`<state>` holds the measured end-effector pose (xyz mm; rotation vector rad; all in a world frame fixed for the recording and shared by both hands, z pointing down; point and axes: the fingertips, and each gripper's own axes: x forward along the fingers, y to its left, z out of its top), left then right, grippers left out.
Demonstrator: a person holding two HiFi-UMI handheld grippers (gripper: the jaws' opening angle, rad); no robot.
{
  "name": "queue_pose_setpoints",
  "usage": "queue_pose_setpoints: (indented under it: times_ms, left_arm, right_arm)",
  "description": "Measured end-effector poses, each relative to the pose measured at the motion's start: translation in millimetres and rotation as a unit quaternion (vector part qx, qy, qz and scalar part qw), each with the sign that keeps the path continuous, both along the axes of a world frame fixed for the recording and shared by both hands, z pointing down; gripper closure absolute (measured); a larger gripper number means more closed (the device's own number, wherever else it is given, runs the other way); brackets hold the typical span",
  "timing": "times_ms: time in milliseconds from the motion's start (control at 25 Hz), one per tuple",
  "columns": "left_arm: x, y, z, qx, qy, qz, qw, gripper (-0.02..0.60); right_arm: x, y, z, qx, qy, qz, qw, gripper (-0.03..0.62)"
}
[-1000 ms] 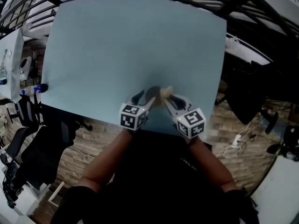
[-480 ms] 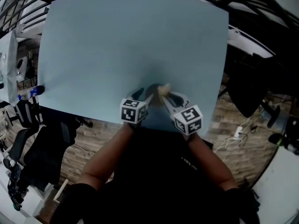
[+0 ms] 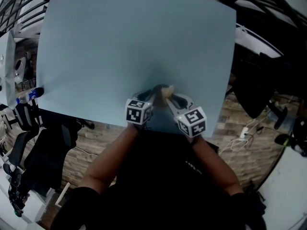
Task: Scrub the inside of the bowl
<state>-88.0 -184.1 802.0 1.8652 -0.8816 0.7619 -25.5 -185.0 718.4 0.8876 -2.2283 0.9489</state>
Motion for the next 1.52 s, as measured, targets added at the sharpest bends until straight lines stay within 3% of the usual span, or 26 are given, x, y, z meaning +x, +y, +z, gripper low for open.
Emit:
queue_pose_setpoints:
  times_ms: [280,600,960,1520]
  left_arm:
    - [-3,-3,-1,0.005,-0.005,-0.006,1.0,0.56]
    - [3,-5,-10,0.014,-0.018,-0.005,0.9997,0.571]
    - [26,-25,-63,0.072,-0.028,-0.004,0.997,0.571]
    - [56,-14,-158,0.154,-0.029,-0.029,0.9872,0.571]
  right_arm:
    - [-5,4,4,-0.011,-0.004,0.003,1.0,0.527]
    - [1,6,0,-0.004,0.001,0.003,1.0,0.527]
    - [8,-3,-30,0.032,0.008,-0.003,0.999,0.527]
    - [26,3,-100,0.091,0.082,-0.051,0.991,0.526]
